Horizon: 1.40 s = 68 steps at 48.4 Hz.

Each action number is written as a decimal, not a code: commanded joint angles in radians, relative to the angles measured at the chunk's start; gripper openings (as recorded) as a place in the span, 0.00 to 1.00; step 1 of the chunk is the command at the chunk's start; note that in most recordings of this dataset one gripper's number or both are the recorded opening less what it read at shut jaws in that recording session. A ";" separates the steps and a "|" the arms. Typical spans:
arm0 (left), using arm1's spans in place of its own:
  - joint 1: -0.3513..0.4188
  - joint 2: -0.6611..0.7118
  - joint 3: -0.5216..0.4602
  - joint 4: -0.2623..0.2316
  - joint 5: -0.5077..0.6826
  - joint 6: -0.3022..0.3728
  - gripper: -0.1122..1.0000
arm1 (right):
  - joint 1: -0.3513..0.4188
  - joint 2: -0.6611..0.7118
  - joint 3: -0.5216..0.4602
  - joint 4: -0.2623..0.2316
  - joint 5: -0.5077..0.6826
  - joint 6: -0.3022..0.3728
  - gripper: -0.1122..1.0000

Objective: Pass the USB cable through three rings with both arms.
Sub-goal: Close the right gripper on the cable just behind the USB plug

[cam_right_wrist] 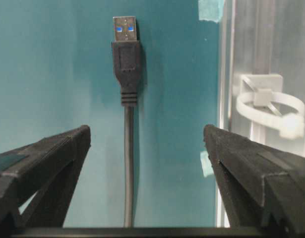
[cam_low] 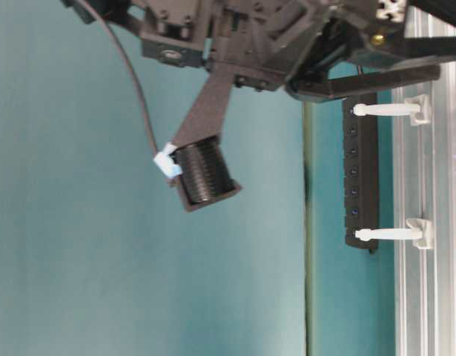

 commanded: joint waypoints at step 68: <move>0.021 0.003 -0.028 0.003 -0.002 0.000 0.12 | 0.025 0.054 0.015 0.037 -0.009 0.009 0.80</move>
